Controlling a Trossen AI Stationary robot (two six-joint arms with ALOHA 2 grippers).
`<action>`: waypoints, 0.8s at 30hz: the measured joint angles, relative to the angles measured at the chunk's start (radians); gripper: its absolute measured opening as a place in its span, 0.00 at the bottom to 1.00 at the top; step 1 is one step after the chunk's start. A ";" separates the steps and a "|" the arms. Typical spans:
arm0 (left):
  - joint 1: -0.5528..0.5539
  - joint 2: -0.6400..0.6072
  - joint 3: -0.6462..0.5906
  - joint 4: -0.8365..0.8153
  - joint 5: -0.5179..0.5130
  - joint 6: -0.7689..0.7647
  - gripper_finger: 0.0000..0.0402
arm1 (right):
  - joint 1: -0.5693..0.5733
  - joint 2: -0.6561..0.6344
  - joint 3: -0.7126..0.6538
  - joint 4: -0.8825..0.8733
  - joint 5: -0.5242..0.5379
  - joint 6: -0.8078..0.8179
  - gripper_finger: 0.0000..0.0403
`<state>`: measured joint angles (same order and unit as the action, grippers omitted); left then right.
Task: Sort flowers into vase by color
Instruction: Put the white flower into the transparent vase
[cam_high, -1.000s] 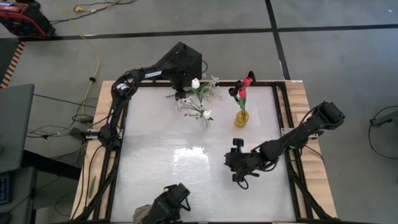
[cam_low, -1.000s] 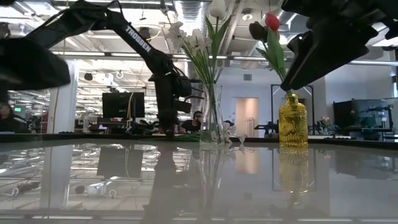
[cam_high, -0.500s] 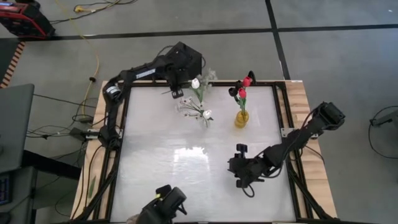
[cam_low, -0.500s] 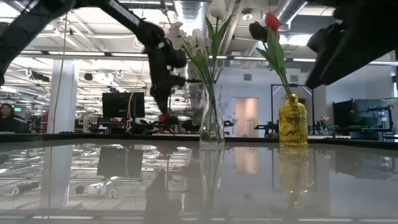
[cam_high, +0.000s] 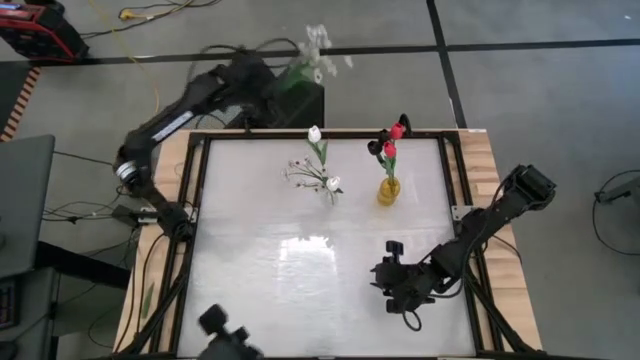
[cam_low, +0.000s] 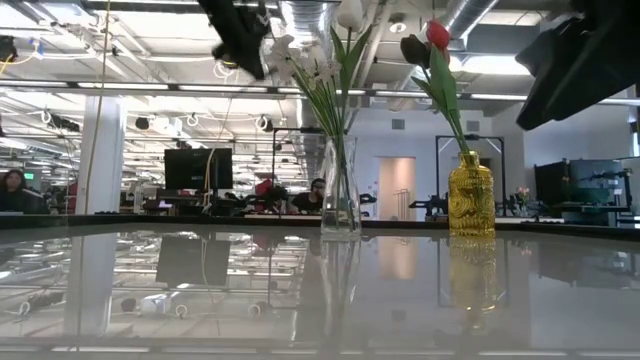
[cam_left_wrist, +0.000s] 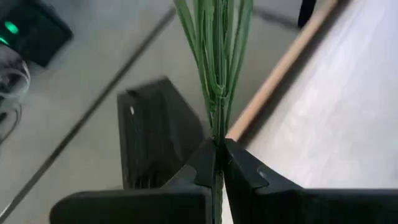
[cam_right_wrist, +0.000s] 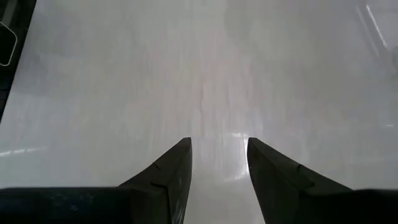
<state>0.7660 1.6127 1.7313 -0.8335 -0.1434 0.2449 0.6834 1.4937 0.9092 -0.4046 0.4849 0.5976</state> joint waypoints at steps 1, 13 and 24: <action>-0.002 -0.031 0.000 0.009 0.006 -0.013 0.00 | 0.003 0.000 0.000 0.001 0.007 0.000 0.45; -0.266 -0.297 0.000 0.327 0.257 -0.141 0.00 | 0.001 0.000 0.000 0.001 0.046 -0.003 0.45; -0.618 -0.266 -0.224 0.879 0.238 -0.019 0.00 | 0.001 0.000 0.000 0.011 0.066 -0.003 0.45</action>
<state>0.1485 1.3469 1.5073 0.0456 0.0950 0.2262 0.6842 1.4937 0.9092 -0.3941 0.5507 0.5945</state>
